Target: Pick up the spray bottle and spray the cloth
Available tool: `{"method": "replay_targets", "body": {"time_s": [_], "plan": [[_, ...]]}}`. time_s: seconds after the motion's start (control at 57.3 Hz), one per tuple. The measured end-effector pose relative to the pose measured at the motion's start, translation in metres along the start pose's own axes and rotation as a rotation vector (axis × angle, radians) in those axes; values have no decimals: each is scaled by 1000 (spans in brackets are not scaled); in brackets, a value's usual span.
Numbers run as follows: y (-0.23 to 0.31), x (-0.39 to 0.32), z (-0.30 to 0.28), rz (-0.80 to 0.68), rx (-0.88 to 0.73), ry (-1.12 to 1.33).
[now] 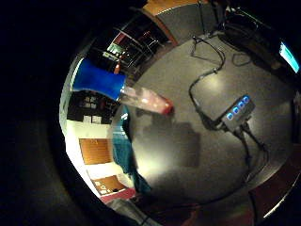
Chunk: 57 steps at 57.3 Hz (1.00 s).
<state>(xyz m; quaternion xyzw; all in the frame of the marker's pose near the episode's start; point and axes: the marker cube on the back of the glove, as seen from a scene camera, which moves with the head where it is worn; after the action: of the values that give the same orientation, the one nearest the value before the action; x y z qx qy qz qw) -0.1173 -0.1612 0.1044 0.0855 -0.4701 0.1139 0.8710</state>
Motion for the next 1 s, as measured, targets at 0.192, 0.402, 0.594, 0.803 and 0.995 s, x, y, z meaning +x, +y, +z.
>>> {"method": "replay_targets", "body": {"time_s": [0.192,0.402,0.594,0.803,0.995], "plan": [[-6,6,16,45,37,-79],[-11,12,38,88,44,-163],[-19,15,55,113,61,-224],[-29,17,73,124,50,-271],[-44,17,87,145,16,-325]]}}
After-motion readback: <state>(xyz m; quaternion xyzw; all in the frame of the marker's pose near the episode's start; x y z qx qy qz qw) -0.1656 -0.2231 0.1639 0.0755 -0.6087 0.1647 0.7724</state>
